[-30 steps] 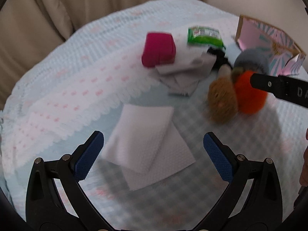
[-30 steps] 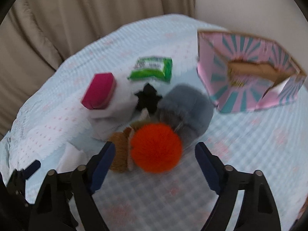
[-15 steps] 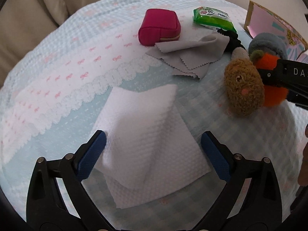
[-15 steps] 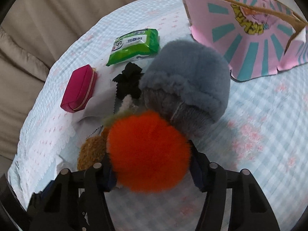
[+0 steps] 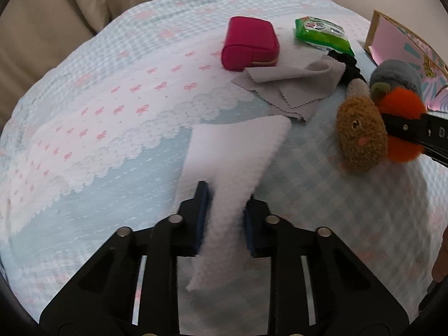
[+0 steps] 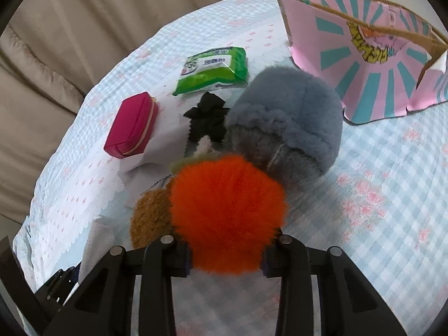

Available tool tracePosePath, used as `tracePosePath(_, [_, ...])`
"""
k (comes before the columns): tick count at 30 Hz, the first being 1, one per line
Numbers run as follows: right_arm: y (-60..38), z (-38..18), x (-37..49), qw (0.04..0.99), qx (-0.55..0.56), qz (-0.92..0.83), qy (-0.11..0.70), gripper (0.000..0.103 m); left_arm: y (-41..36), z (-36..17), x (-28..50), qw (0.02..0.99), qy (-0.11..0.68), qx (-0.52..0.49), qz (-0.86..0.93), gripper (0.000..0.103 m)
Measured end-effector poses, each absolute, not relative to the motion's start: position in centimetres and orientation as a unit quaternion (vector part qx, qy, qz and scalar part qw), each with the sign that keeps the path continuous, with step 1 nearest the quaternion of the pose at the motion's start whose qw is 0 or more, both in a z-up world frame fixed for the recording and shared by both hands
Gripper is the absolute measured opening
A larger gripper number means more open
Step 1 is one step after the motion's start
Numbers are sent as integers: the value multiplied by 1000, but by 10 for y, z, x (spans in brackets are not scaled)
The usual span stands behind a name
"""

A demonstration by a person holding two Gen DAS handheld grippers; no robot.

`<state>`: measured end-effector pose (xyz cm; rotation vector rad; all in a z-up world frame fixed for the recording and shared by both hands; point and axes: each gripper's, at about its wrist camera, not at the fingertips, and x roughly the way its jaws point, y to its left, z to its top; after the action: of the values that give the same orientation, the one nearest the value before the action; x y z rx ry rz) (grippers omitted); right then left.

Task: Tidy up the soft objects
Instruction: 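Grasp the white paper towel with the left tool while the right tool grasps the orange pompom, then carry the paper towel into the box with the left tool while the right tool drops the pompom in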

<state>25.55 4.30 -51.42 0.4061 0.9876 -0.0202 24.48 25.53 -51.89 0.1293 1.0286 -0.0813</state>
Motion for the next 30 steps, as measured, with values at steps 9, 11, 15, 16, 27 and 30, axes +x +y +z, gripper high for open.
tracePosePath(9, [45,-489,247,871,178,-4,457,32,256,-490,240,877,477,42,-34,14])
tracePosePath(11, [46,-477,245,875,172,0,452,32,254,-475,238,882,469,38,-32,14])
tracePosePath(15, [44,-448,239,886,160,8,436,32,251,-441,233,890,454,26,-27,14])
tracePosePath(16, [43,-439,237,888,159,9,432,32,250,-430,231,893,449,22,-25,14])
tracePosePath(27, [17,-310,213,916,115,32,382,32,215,-284,230,919,391,18,-41,14])
tracePosePath(30, [-3,-277,211,924,107,30,367,32,193,-245,236,925,376,26,-52,14])
